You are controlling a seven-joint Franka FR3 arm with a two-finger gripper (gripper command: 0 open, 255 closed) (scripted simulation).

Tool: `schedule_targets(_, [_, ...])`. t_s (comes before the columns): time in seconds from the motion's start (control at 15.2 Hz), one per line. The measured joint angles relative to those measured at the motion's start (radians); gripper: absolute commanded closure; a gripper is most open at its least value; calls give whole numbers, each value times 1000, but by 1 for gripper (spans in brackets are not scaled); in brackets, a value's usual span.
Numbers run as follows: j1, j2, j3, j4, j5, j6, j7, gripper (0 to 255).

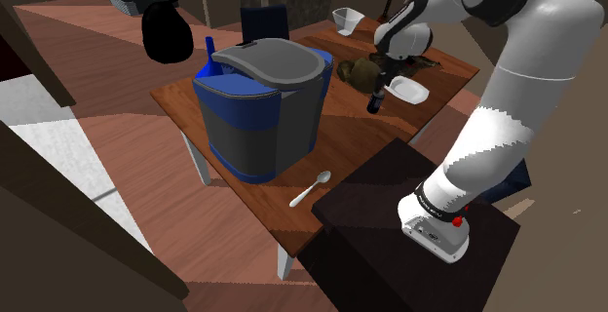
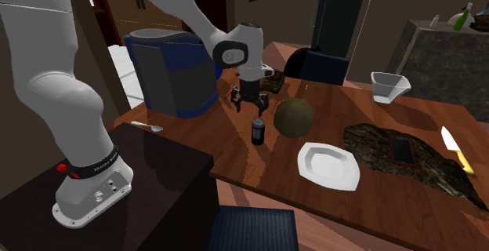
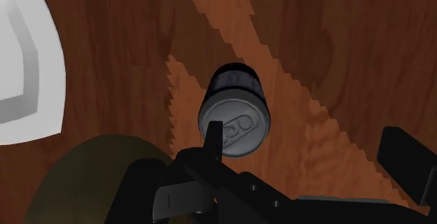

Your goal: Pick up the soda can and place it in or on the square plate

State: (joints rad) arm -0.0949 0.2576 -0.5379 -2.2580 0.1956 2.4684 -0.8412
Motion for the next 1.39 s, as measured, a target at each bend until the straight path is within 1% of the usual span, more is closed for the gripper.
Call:
schedule_targets(0.2, [-66,126,40,97,90,18,-90,0])
schedule_targets(0.4, [-98,185,67,132,131,39,-127,0])
schedule_targets(0.73, [-123,245,100,139,174,88,-156,0])
schedule_targets(1.19, [-127,254,105,143,179,93,-160,0])
schedule_targets(1.25, [-127,254,105,143,179,93,-160,255])
schedule_targets(1.39, [-126,253,106,143,179,92,-160,255])
